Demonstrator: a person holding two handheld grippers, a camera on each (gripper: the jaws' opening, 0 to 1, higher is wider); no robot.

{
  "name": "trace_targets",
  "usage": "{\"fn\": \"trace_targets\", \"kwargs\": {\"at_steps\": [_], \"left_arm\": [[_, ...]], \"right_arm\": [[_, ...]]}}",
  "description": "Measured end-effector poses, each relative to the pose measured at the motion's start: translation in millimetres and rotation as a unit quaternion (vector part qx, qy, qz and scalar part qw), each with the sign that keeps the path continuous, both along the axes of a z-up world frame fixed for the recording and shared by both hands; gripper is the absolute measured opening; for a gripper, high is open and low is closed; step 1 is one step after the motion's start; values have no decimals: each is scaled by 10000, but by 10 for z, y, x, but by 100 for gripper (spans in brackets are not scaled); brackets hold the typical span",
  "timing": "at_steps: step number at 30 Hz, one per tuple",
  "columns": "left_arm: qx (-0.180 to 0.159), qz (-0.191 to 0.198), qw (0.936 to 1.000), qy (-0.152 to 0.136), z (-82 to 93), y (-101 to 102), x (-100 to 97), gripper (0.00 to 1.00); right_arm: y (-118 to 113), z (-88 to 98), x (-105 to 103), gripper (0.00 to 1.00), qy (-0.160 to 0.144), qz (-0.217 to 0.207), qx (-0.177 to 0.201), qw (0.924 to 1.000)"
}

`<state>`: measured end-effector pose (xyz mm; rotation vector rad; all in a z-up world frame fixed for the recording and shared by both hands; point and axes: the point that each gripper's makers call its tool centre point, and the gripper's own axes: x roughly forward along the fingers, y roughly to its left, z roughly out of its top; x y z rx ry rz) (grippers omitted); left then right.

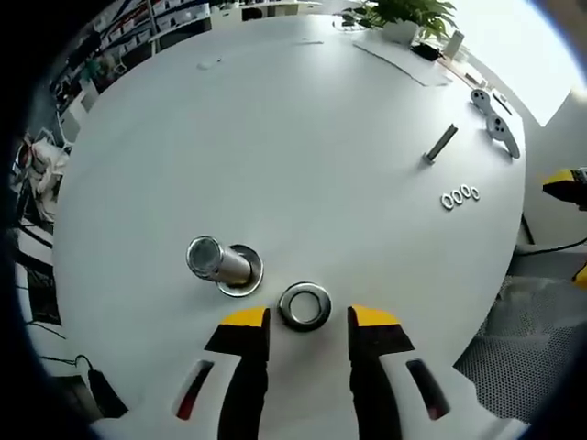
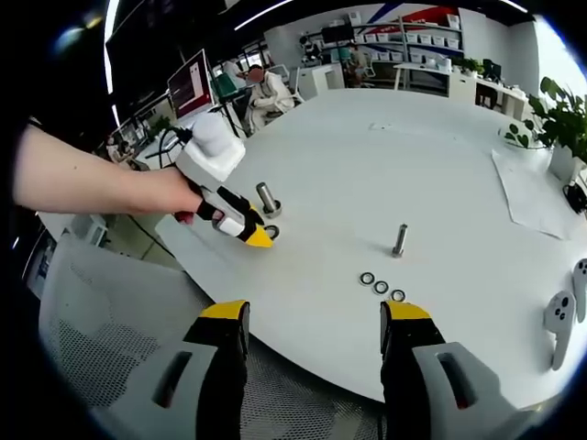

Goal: Place the washer onto the threaded stud by aligning its center hole with the stud, sliding it down to the base, and recovering from edge contact or off-axis alignment until the washer reaches the visible bottom stop.

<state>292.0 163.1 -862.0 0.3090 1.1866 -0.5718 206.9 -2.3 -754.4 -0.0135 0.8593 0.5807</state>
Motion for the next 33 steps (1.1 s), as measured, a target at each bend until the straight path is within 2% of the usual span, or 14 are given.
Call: {"fn": "trace_targets", "kwargs": {"at_steps": [6, 7, 9, 10, 11, 15, 21, 29, 33], "left_arm": [[60, -60, 9999, -96, -15, -9, 32, 28], [141, -141, 9997, -161, -18, 8, 41, 26], [354, -546, 9971, -406, -22, 44, 58, 22], [240, -255, 9988, -329, -26, 28, 38, 21], [215, -165, 9991, -324, -27, 32, 45, 21], [213, -220, 9989, -362, -23, 38, 43, 21], [356, -504, 9980, -112, -28, 112, -62, 20], [445, -544, 9975, 91, -34, 288, -157, 20], [597, -660, 9957, 245, -38, 359, -203, 21]], "right_arm": [[8, -3, -5, 60, 7, 18, 9, 10000], [10, -4, -6, 60, 8, 22, 8, 10000], [9, -13, -9, 60, 18, 35, -6, 10000], [11, -11, -10, 60, 19, 38, -5, 10000], [15, -8, -10, 60, 16, 39, 1, 10000], [16, -10, -15, 60, 20, 52, -4, 10000], [21, -13, -17, 60, 28, 66, -6, 10000], [17, -36, -28, 60, 86, 63, -25, 9999], [12, -45, -34, 60, 106, 59, -42, 9999]]}}
